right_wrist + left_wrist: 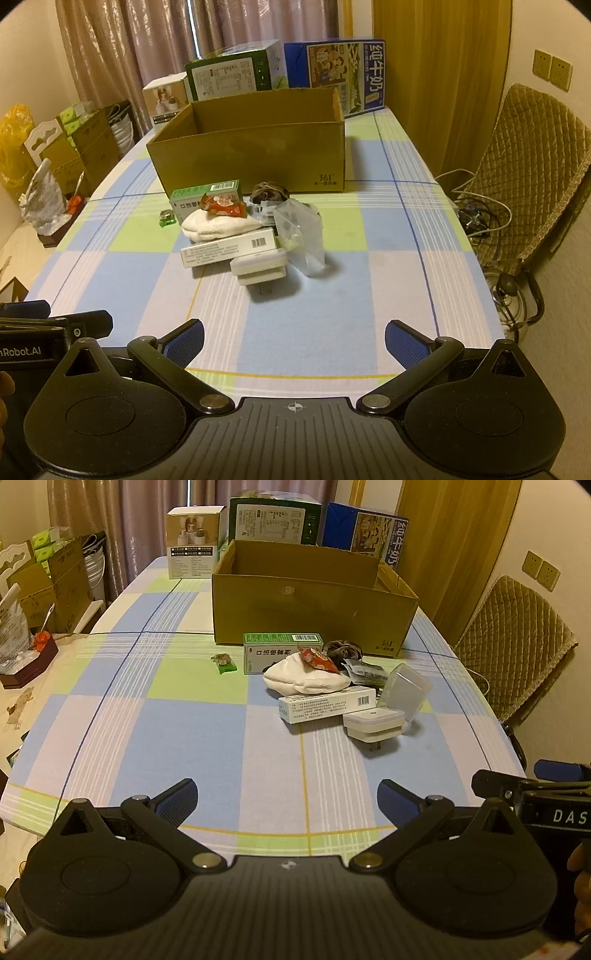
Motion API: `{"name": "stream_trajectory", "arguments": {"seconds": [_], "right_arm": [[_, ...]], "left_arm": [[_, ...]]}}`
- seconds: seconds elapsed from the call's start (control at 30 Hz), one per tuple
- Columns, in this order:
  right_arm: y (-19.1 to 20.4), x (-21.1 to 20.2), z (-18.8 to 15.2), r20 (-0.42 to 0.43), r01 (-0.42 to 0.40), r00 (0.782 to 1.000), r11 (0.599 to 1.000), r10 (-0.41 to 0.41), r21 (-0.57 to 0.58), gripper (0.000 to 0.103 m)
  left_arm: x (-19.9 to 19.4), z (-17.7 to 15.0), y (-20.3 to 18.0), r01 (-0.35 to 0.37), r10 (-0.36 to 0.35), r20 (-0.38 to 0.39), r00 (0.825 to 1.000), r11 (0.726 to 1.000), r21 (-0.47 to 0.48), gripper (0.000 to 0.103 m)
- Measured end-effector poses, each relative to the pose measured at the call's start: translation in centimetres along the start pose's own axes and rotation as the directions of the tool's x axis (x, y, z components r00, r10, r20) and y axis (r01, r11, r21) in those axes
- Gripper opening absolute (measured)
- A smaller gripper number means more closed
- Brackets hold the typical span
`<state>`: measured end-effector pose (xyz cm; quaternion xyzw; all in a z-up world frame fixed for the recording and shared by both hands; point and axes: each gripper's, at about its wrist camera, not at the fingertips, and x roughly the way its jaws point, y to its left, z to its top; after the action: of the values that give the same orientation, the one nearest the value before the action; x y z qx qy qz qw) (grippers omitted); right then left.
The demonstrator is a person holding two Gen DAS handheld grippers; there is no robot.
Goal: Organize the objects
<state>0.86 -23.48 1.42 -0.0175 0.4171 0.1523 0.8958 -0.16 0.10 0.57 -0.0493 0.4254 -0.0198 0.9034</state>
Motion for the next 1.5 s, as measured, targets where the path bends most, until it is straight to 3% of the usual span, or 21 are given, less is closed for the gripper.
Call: {"name": "stream_trajectory", "arguments": {"seconds": [1.5], "right_arm": [[0.01,0.54,-0.23,-0.015,-0.005,1.0,1.0,0.005,0.003,0.101]], "left_arm": [[0.38,-0.33,0.08,0.013,-0.014,-0.013,1.0,1.0,-0.011,0.102]]}}
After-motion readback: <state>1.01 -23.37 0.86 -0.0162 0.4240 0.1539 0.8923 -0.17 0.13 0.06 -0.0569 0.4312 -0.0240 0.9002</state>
